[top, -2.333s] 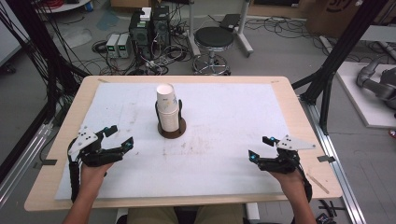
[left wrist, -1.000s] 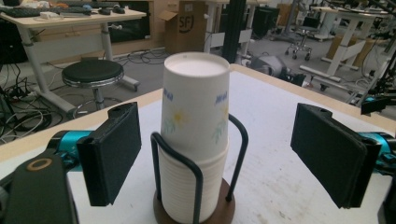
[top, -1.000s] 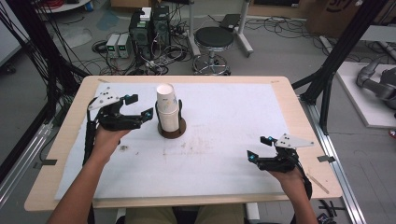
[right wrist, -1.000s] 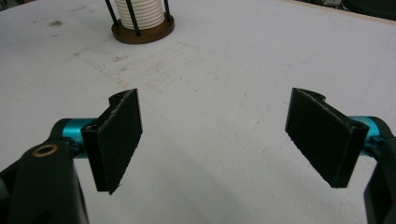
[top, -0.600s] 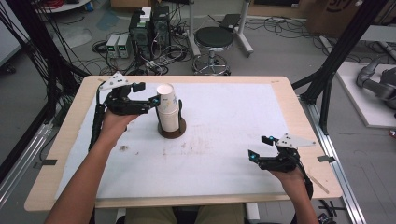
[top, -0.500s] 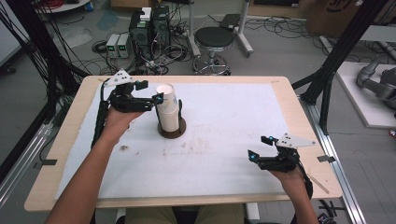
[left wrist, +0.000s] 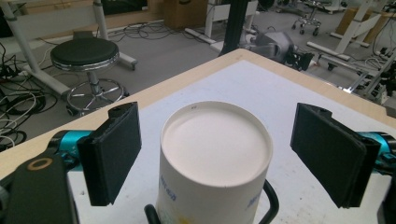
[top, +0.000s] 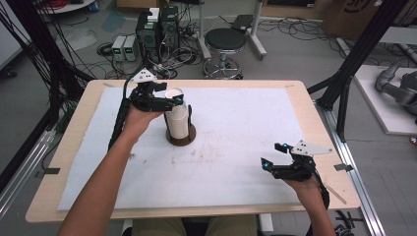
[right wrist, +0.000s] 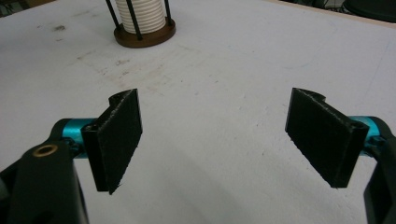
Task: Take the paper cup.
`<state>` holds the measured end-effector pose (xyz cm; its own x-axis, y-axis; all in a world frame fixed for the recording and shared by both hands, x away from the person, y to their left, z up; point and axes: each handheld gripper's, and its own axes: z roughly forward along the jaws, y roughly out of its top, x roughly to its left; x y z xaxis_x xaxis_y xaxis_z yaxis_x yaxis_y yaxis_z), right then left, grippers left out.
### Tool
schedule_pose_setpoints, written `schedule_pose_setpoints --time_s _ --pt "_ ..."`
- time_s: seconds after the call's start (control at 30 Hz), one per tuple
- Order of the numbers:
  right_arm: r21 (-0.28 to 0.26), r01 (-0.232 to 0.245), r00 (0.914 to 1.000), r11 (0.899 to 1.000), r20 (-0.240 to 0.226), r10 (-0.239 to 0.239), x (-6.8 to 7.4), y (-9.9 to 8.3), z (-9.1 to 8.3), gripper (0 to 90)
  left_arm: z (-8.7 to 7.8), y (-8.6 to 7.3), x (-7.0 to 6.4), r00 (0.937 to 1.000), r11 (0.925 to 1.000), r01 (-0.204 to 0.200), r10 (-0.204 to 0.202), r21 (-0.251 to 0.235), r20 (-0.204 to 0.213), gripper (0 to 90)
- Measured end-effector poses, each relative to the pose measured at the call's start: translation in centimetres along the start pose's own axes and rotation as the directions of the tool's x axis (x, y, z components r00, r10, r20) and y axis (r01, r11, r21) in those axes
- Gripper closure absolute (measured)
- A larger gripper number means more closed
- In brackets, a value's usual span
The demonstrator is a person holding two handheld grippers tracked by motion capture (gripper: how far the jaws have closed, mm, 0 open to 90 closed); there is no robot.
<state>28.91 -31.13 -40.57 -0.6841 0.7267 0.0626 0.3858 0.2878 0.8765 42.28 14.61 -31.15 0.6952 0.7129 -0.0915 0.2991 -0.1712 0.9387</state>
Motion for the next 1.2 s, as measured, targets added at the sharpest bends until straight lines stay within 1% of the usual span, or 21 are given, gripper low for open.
schedule_pose_setpoints --time_s 0.13,0.23,0.3,0.33,0.37,0.4,0.57,0.6,0.7,0.87,0.9,0.93,1.0,1.07,1.17,1.2 --pt "0.002 0.001 1.0000 1.000 -0.002 -0.001 0.0 0.0 0.0 18.9 0.6 -0.4 0.3 1.0000 0.9996 0.006 -0.006 0.028 -0.001 19.6" --pt "0.000 0.000 1.0000 1.000 -0.001 0.000 -0.1 0.0 0.0 18.9 0.7 -0.5 0.4 0.9999 0.9995 0.012 -0.012 0.029 0.001 24.9" --pt "0.000 -0.002 1.0000 1.000 -0.002 0.002 0.0 0.0 0.0 19.0 0.7 -0.5 0.4 0.9999 0.9995 0.010 -0.010 0.029 0.009 29.9" --pt "0.002 -0.003 1.0000 1.000 -0.002 0.003 0.0 0.0 -0.1 18.9 0.6 -0.6 0.5 0.9997 0.9996 0.009 -0.009 0.025 0.021 32.1" --pt "0.001 -0.005 1.0000 1.000 -0.003 0.005 0.0 0.0 0.0 19.0 0.6 -0.6 0.4 0.9998 0.9997 0.008 -0.009 0.022 0.019 34.6" --pt "-0.001 -0.001 1.0000 1.000 -0.002 0.001 0.0 0.0 0.0 19.0 0.6 -0.5 0.4 0.9998 0.9998 0.002 -0.003 0.021 0.018 34.8" --pt "-0.001 -0.004 0.9999 1.000 -0.012 0.004 0.1 0.0 0.2 18.9 0.6 -0.5 0.4 0.9997 0.9999 -0.004 0.003 0.010 0.024 35.5" --pt "-0.002 -0.001 0.9999 1.000 -0.012 0.001 0.1 0.0 0.2 19.0 0.5 -0.4 0.4 0.9997 1.0000 -0.003 0.003 0.004 0.024 35.6" --pt "-0.001 -0.001 0.9999 1.000 -0.017 0.001 0.1 0.0 0.3 19.0 0.0 0.1 0.3 0.9996 0.9992 0.008 -0.007 -0.038 0.028 35.8" --pt "-0.008 -0.010 0.9998 1.000 -0.018 0.010 0.2 0.0 0.1 19.0 -0.8 0.4 0.6 0.9990 0.9957 0.037 -0.034 -0.085 0.030 36.1" --pt "-0.009 -0.010 0.9998 1.000 -0.017 0.009 0.2 0.0 0.1 18.9 -1.0 0.5 0.6 0.9987 0.9944 0.043 -0.040 -0.096 0.033 36.1" --pt "-0.010 -0.012 0.9998 1.000 -0.017 0.012 0.2 0.0 0.0 19.0 -1.4 0.7 0.6 0.9982 0.9914 0.051 -0.046 -0.120 0.038 36.2" --pt "-0.011 -0.015 0.9998 1.000 -0.011 0.015 0.3 0.0 0.0 19.0 -1.9 0.9 0.5 0.9978 0.9878 0.059 -0.054 -0.144 0.039 36.3" --pt "-0.009 -0.013 0.9999 1.000 -0.006 0.013 0.4 0.0 -0.1 19.0 -2.5 1.1 0.5 0.9981 0.9858 0.055 -0.050 -0.159 0.036 36.4" --pt "-0.011 -0.006 1.0000 1.000 -0.003 0.006 0.7 -0.1 -0.2 18.9 -3.5 1.4 0.5 0.9977 0.9790 0.061 -0.054 -0.194 0.041 36.6" --pt "-0.011 -0.006 1.0000 1.000 -0.003 0.006 0.7 -0.1 -0.2 18.9 -3.5 1.4 0.5 0.9977 0.9790 0.061 -0.054 -0.194 0.041 36.6"
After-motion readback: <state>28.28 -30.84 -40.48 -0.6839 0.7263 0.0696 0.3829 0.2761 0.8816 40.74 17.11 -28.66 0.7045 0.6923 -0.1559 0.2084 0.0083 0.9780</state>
